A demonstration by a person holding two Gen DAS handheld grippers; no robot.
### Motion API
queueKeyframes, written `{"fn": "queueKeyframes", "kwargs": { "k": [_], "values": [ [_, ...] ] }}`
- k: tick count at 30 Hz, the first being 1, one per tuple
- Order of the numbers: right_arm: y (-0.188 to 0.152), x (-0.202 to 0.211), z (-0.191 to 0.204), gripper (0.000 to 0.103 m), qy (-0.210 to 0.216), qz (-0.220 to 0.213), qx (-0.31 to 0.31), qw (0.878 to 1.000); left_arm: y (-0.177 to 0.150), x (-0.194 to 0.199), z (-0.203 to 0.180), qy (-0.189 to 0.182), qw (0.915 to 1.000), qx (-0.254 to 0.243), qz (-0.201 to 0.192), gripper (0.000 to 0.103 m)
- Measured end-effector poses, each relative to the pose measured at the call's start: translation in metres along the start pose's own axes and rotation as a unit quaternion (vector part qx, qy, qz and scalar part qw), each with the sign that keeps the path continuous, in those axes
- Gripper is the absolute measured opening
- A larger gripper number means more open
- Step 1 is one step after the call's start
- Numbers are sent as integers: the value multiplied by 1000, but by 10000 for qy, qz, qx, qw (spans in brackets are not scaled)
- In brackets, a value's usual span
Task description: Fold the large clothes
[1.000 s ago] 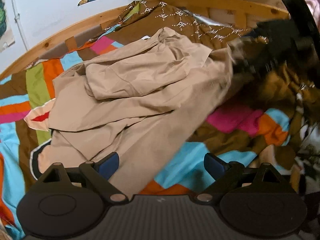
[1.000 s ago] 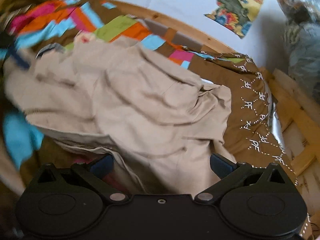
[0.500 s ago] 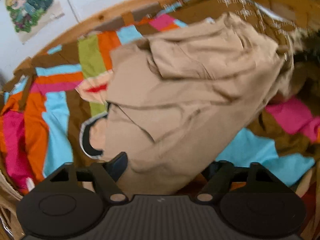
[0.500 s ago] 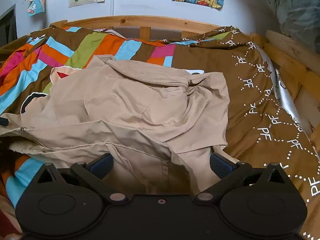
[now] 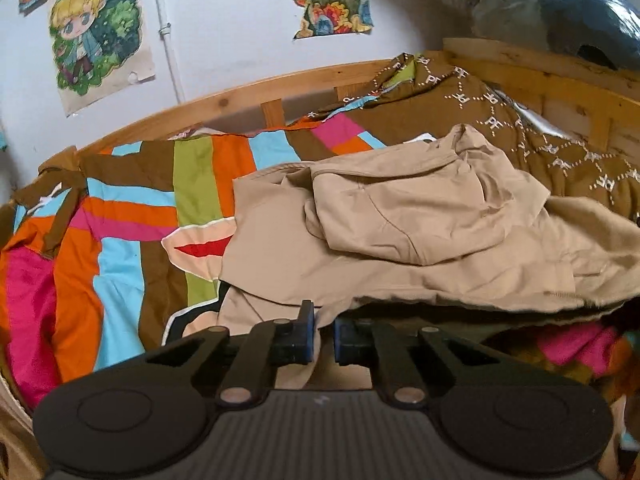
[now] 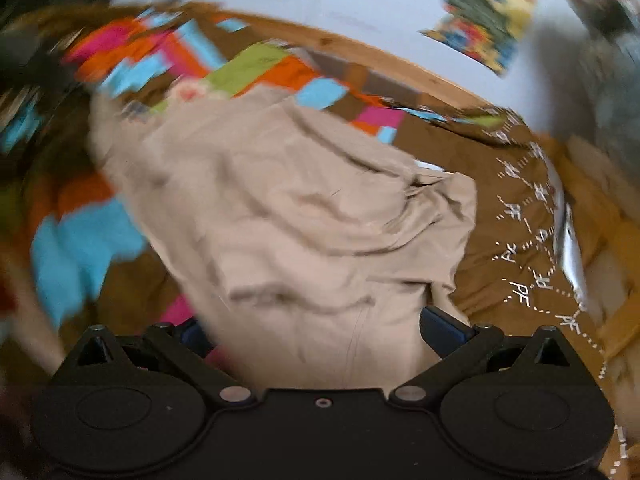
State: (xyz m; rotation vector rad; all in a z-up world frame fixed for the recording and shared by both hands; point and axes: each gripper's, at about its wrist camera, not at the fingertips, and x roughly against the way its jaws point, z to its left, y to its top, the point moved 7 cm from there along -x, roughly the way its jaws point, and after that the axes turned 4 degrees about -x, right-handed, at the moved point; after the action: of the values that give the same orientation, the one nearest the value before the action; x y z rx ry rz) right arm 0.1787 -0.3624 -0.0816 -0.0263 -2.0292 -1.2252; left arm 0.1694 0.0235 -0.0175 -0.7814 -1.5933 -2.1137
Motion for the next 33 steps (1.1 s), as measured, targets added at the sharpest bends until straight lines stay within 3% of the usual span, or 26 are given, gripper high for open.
{"fn": "queueKeyframes", "kwargs": {
  "k": [4, 7, 9, 11, 13, 15, 18, 20, 24, 28, 31, 33],
  "values": [
    [-33, 4, 16, 91, -645, 182, 841, 9942, -6, 10, -8, 14, 9984, -573, 13, 11],
    [-42, 10, 13, 65, -852, 116, 985, 9914, -13, 10, -15, -22, 9950, -978, 190, 11],
    [-36, 18, 3, 42, -923, -74, 740, 9930, -20, 10, -21, -38, 9926, -1176, 315, 12],
    [-27, 22, -8, 32, -892, -177, 448, 9948, -25, 10, -26, -125, 9905, -1309, 411, 12],
    [-18, 21, -14, 22, -774, -203, 200, 9966, -30, 13, -31, -304, 9892, -1348, 481, 23],
    [-5, 20, -20, 10, -635, -243, -68, 9977, -34, 19, -38, -585, 9872, -1398, 492, 53],
    [19, 17, -34, 8, -517, -370, -638, 9959, -39, 34, -46, -943, 9820, -1601, 344, 64],
    [36, 13, -46, 7, -519, -423, -966, 9931, -47, 38, -52, -946, 9776, -1845, 345, 68],
    [63, 2, -65, 7, -564, -468, -1347, 9882, -59, 17, -56, -361, 9710, -2258, 697, 64],
    [84, -5, -73, 7, -624, -563, -1331, 9875, -70, -8, -38, 172, 9696, -2082, 1275, 50],
    [88, -7, -74, 7, -657, -569, -1320, 9874, -71, -14, -16, 372, 9745, -1625, 1502, 37],
    [85, -5, -72, 7, -696, -570, -1321, 9871, -66, -9, -8, 269, 9823, -1316, 1302, 12]
  ]
}}
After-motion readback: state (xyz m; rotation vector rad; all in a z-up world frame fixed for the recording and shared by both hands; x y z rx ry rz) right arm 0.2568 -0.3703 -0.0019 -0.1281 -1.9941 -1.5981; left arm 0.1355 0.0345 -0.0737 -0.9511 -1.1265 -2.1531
